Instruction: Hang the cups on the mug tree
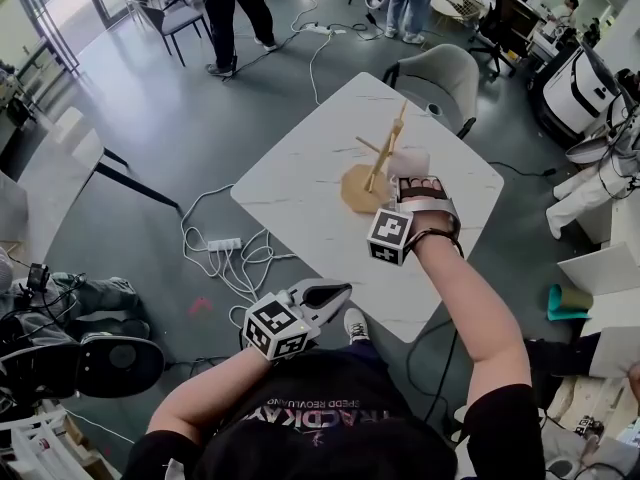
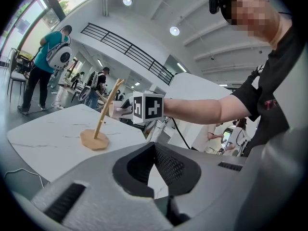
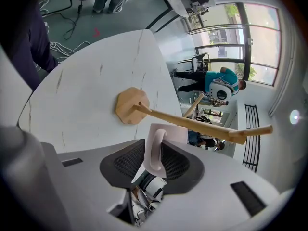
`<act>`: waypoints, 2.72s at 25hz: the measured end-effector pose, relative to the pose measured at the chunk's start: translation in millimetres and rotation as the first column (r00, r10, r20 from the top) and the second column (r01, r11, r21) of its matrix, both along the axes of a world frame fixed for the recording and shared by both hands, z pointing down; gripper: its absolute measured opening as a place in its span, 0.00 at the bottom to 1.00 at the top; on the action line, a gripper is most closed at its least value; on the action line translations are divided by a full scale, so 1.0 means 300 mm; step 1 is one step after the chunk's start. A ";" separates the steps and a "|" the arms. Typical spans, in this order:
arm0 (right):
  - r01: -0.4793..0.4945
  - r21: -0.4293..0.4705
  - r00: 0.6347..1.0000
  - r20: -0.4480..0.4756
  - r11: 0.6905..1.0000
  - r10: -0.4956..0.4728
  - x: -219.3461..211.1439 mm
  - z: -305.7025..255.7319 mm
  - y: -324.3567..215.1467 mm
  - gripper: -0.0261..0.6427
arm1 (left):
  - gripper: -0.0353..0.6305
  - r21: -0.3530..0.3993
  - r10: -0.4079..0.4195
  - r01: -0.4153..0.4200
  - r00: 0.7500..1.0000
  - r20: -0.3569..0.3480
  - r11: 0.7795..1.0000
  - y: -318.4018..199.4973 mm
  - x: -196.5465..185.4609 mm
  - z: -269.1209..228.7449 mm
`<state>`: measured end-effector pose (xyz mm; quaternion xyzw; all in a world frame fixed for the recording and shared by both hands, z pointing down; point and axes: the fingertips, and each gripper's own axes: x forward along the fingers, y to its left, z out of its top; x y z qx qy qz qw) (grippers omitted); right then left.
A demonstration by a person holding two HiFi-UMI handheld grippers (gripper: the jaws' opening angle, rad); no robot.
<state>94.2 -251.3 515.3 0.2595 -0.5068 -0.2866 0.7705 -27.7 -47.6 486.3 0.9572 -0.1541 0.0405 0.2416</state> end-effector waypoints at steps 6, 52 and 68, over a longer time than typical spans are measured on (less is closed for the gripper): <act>-0.002 -0.003 1.000 -0.001 1.000 0.002 0.009 0.008 0.027 0.23 | 0.05 0.002 0.006 -0.006 1.000 -0.001 1.000 0.011 0.004 0.000; -0.123 -0.331 -0.536 0.816 0.935 0.218 -0.244 -0.304 0.518 0.06 | 0.05 -0.005 0.078 -0.078 0.997 -0.003 0.997 0.075 0.043 -0.020; -0.067 -0.482 -0.627 0.702 0.874 0.339 -0.392 -0.109 0.827 0.06 | 0.05 -0.020 0.095 -0.096 0.995 -0.022 0.995 0.099 -0.005 -0.013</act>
